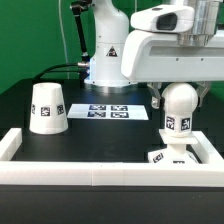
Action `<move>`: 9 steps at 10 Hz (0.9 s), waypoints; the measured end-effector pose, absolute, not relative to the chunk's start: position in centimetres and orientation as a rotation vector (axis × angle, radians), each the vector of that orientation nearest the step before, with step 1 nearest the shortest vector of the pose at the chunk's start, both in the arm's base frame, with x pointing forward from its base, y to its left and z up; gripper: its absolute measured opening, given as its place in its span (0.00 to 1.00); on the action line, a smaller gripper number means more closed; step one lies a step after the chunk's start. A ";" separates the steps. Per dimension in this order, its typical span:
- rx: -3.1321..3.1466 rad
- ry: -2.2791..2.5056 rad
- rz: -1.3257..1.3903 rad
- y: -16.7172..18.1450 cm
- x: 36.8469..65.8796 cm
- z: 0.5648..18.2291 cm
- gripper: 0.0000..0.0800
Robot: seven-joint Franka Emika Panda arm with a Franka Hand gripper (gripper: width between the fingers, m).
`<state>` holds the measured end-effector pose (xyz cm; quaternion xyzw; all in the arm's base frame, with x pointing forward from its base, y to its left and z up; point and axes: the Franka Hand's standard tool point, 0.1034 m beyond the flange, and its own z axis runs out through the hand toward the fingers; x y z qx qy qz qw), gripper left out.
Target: Assemble lamp
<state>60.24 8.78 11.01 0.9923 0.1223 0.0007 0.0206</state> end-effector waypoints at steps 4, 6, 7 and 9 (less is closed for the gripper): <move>3.143 -0.236 -0.067 9.5 59.8 11.0 0.72; 3.127 -0.414 -0.060 9.9 59.8 11.0 0.72; 3.113 -0.499 -0.061 10.0 59.8 11.0 0.72; 3.081 -0.675 -0.065 10.2 59.7 11.0 0.72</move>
Offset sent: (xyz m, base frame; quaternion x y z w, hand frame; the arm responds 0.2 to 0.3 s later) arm 0.0018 0.0038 0.0033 0.0275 -0.0203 0.2611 0.9647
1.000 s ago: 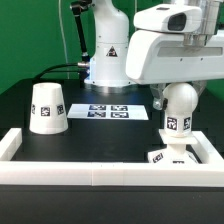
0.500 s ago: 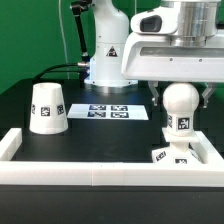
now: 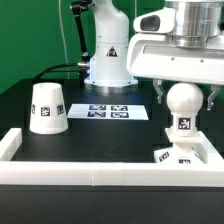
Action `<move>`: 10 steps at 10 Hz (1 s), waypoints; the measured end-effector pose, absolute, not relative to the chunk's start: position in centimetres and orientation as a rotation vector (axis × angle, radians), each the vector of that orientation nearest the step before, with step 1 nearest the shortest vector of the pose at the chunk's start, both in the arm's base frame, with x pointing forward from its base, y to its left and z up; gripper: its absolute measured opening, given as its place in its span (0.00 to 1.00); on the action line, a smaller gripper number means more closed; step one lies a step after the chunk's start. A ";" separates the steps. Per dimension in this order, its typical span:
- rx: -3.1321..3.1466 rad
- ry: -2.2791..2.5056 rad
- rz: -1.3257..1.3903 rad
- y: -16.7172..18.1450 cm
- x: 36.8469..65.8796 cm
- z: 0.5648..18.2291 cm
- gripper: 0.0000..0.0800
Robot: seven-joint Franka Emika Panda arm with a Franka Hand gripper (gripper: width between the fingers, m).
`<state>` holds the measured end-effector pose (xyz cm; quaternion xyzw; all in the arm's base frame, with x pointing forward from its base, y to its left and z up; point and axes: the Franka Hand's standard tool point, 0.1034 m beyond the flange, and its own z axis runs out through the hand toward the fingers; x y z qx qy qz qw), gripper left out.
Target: Assemble lamp
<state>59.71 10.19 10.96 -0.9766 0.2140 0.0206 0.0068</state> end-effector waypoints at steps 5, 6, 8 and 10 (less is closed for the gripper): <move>-2.716 1.451 0.138 10.6 59.6 10.9 0.72; -2.641 1.566 0.152 10.6 59.6 10.9 0.72; -2.579 1.666 0.156 10.8 59.7 10.9 0.72; -2.579 1.665 0.156 10.8 59.6 10.9 0.72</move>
Offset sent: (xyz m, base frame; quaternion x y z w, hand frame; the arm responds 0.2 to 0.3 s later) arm -0.0001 0.0022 0.0001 0.0046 -0.0546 0.2877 0.9561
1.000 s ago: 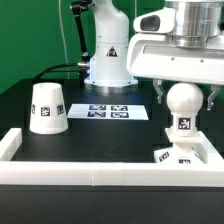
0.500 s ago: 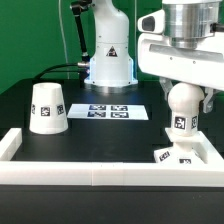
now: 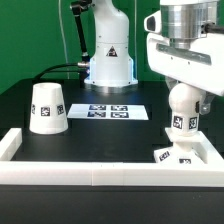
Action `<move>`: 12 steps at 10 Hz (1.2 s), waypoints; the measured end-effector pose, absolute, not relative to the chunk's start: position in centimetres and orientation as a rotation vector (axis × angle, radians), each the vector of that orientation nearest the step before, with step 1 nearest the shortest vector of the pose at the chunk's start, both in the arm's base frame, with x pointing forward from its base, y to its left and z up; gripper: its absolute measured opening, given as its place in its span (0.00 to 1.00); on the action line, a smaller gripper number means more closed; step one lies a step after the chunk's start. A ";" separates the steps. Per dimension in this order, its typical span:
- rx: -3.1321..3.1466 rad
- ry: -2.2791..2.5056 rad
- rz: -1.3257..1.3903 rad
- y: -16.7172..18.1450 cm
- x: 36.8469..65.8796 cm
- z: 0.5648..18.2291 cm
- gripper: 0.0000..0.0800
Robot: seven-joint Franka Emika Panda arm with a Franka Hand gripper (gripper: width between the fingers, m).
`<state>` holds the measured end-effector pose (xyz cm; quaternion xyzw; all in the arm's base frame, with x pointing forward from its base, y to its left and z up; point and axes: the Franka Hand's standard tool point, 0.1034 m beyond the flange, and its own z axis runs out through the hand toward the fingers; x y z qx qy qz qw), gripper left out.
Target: Assemble lamp
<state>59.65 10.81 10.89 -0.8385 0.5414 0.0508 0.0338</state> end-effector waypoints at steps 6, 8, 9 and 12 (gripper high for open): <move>-2.878 1.036 0.102 11.4 59.6 11.4 0.87; -2.949 0.795 0.093 11.3 59.6 11.3 0.87; -2.963 0.734 0.090 11.3 59.6 11.3 0.87; -3.050 0.244 0.038 11.0 59.8 11.2 0.87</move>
Offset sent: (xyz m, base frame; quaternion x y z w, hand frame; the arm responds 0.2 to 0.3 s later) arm -0.0067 -0.0001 0.0120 -0.0410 0.0396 -0.1943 0.9793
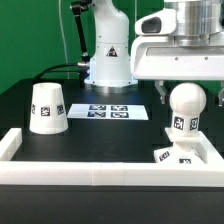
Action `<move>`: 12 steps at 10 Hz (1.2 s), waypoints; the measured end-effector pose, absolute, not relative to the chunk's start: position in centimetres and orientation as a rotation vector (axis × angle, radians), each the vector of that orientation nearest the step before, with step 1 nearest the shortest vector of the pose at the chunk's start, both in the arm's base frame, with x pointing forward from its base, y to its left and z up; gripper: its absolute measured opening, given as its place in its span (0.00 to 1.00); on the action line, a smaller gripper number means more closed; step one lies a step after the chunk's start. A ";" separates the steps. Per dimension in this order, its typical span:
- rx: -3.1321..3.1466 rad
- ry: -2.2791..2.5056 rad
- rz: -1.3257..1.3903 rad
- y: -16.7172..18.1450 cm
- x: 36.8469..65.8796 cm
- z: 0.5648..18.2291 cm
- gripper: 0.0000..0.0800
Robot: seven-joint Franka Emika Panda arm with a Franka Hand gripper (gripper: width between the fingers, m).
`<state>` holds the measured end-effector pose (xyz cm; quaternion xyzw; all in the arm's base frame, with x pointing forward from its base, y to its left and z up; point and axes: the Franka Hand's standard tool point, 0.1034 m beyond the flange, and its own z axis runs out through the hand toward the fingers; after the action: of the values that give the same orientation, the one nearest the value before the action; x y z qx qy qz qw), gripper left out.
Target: Assemble lamp
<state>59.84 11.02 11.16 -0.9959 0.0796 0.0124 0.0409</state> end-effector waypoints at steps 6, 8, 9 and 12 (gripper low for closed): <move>-3.011 -0.663 -0.038 10.3 60.8 11.1 0.87; -2.964 -0.868 -0.043 10.1 60.8 11.1 0.87; -2.935 -0.990 -0.043 9.9 60.8 11.0 0.87; -2.783 -1.418 -0.068 9.7 60.9 11.0 0.87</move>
Offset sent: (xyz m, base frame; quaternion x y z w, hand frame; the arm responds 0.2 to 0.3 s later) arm 0.0129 -0.0013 0.0026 -0.0104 0.0132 -0.2287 0.9734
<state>60.88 9.73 10.96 -0.8908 -0.4538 -0.0216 0.0088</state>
